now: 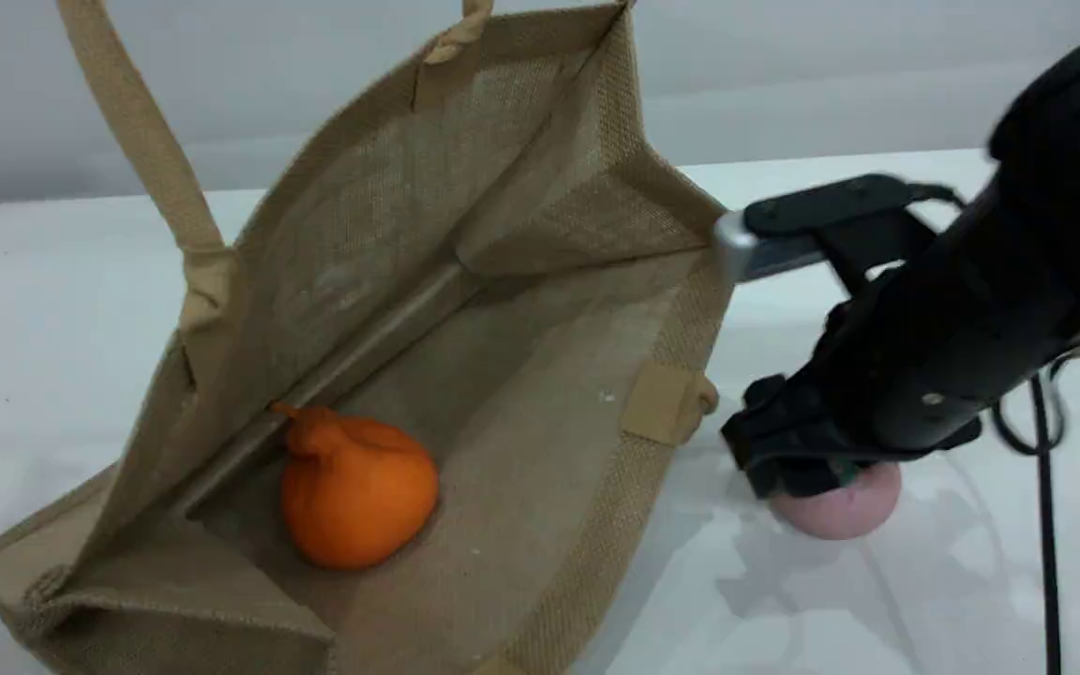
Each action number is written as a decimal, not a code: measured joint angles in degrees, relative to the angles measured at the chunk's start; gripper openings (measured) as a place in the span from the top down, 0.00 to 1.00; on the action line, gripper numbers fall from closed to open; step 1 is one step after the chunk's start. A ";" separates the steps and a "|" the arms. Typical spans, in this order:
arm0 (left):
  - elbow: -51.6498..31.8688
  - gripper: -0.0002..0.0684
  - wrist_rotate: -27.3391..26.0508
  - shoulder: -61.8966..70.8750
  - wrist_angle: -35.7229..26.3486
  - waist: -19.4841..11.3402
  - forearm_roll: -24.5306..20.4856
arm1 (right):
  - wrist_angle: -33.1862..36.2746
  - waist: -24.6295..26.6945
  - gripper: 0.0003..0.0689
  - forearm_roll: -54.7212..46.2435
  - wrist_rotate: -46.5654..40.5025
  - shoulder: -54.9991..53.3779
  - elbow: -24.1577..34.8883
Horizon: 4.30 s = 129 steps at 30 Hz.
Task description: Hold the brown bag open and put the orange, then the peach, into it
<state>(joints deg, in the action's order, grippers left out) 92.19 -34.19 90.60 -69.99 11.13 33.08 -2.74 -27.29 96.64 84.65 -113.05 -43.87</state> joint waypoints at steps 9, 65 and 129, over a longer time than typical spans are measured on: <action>0.00 0.87 0.00 0.00 0.00 0.00 0.11 | -6.42 0.00 0.57 0.00 0.04 -3.63 -1.15; 0.00 0.87 0.01 0.06 0.04 0.00 0.00 | 40.30 -2.42 0.96 3.24 5.33 3.42 -9.67; -15.66 0.87 -2.98 4.26 11.49 0.00 0.95 | 46.40 9.88 0.23 -41.11 -31.19 26.95 -12.53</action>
<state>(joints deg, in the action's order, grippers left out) 76.53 -37.17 94.86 -58.49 11.13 34.03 43.66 -17.41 55.53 53.46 -86.10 -56.40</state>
